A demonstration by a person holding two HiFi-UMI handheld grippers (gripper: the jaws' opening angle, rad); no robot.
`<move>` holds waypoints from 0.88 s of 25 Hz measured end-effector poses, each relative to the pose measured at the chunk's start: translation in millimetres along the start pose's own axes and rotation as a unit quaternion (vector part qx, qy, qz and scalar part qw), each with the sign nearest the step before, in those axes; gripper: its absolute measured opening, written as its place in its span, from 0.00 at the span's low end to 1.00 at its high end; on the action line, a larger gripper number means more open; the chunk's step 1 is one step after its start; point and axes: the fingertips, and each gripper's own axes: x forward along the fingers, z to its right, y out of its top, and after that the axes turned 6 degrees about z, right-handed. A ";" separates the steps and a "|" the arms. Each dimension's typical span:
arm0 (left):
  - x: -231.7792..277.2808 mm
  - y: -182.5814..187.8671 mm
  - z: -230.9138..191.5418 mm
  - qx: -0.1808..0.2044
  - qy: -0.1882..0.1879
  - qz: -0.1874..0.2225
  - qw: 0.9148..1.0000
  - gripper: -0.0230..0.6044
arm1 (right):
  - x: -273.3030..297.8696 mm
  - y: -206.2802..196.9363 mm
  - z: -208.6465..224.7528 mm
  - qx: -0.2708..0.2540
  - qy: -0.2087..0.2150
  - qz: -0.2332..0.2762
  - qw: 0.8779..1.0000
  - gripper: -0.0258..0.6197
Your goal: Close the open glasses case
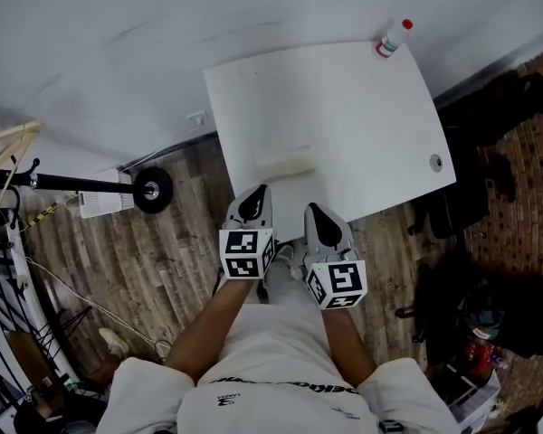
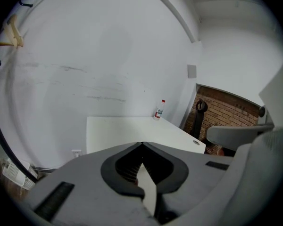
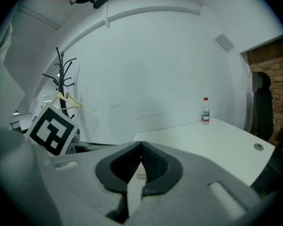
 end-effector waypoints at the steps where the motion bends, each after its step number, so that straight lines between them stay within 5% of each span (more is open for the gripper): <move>1: -4.0 7.1 1.6 0.003 -0.003 0.006 1.000 0.03 | -0.3 5.3 -2.3 -0.002 0.001 0.004 1.000 0.04; 22: -72.3 97.1 35.1 0.054 -0.031 0.090 0.994 0.03 | -21.5 92.8 -25.6 -0.018 0.013 0.075 0.997 0.04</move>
